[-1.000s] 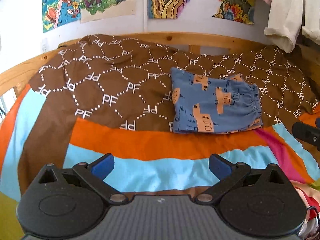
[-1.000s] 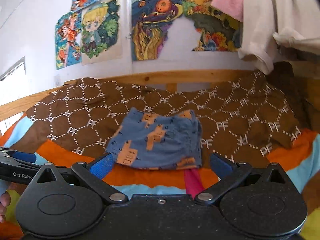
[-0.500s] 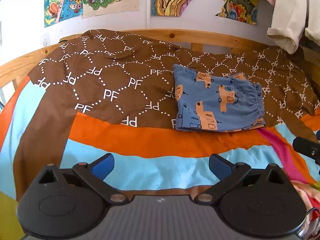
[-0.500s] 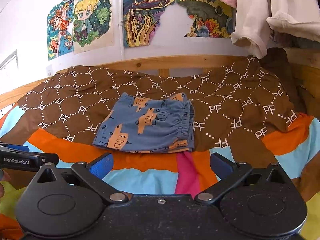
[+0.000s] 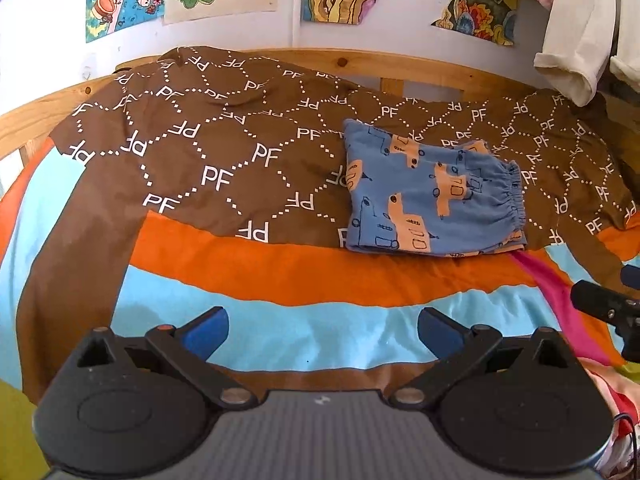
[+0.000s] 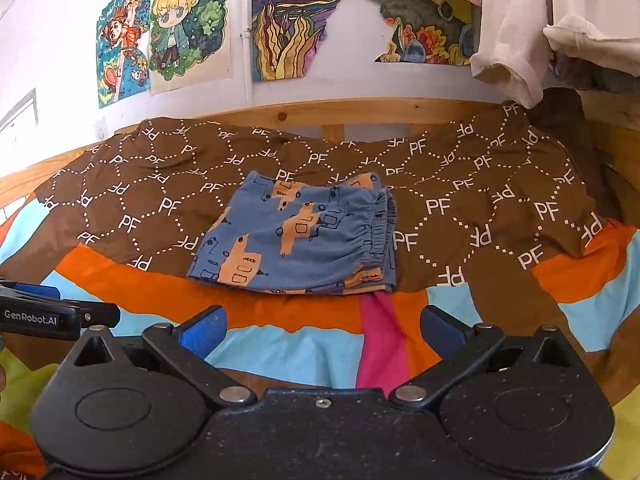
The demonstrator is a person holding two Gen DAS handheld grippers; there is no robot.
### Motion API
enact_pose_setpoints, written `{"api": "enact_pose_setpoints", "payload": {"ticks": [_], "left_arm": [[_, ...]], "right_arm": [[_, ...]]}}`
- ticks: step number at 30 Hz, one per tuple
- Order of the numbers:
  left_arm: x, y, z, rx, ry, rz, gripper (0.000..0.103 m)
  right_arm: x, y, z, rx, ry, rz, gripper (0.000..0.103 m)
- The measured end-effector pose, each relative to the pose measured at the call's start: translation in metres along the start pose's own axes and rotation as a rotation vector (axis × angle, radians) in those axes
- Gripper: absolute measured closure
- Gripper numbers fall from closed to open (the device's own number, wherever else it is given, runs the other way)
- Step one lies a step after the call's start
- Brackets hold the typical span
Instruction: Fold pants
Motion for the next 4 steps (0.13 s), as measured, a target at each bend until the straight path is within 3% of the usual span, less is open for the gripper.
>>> {"api": "enact_pose_setpoints", "payload": {"ticks": [4], "left_arm": [[0.0000,-0.0001,0.0005,-0.002,0.001,0.007,0.000]], "right_arm": [[0.0020,0.0001,0.0013,0.015,-0.015,-0.005,0.001]]}}
Point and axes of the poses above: each gripper's, at about its wrist camera, not at the fingertips, and x roughly the way its jaws point, y to its right, z to its underside, the point moved 5 cm from there along x, roughly the way its jaws point, and after that the axes turned 3 degrees about y, right-handed, at the moved point
